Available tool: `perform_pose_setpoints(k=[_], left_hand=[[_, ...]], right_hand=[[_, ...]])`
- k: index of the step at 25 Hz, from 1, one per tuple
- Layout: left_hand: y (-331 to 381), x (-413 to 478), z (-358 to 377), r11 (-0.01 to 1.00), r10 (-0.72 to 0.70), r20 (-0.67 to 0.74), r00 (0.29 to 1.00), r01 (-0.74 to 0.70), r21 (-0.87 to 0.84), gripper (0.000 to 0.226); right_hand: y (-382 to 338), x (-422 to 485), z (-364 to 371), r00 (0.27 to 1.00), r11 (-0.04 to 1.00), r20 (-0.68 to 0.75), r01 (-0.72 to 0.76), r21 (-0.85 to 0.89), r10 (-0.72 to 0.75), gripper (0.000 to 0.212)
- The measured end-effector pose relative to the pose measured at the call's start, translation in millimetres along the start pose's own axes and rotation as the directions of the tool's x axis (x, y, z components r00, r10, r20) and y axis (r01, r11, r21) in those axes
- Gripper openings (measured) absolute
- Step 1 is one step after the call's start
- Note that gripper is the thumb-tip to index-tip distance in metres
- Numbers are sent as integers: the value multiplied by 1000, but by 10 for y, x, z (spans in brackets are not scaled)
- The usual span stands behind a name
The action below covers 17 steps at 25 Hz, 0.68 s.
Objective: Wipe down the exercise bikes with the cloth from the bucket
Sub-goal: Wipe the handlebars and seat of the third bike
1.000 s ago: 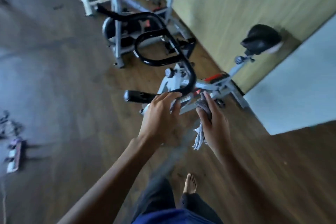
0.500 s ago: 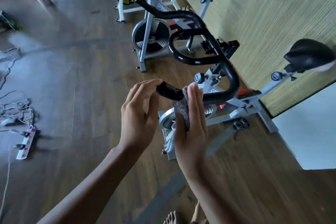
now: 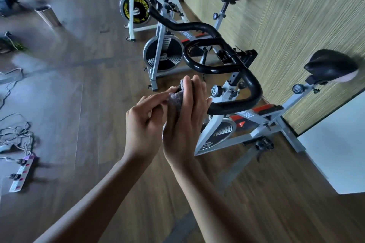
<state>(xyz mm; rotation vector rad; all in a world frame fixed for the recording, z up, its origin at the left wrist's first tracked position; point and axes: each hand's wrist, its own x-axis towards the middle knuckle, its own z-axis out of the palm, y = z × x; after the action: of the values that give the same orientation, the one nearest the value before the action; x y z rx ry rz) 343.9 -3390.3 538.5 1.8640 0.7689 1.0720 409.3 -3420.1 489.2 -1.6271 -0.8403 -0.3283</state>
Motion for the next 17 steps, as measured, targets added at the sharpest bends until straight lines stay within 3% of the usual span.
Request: perform_pose_setpoints(k=[7,13,17], left_hand=[[-49,5,65,998,-35,-34,999,33,-61,40],[-17,-96,122,1000,1,-93,996,-1,3,42],[-27,-220,282,996,43,-135,990,-31,88,51]], right_hand=[[92,33,182,992,993,-120,33,-113,-47,45],[290,-48,45,999,988,-22,33,-150,-37,47],[576,-90,-96,993,971,58,109,-212,-99,45]])
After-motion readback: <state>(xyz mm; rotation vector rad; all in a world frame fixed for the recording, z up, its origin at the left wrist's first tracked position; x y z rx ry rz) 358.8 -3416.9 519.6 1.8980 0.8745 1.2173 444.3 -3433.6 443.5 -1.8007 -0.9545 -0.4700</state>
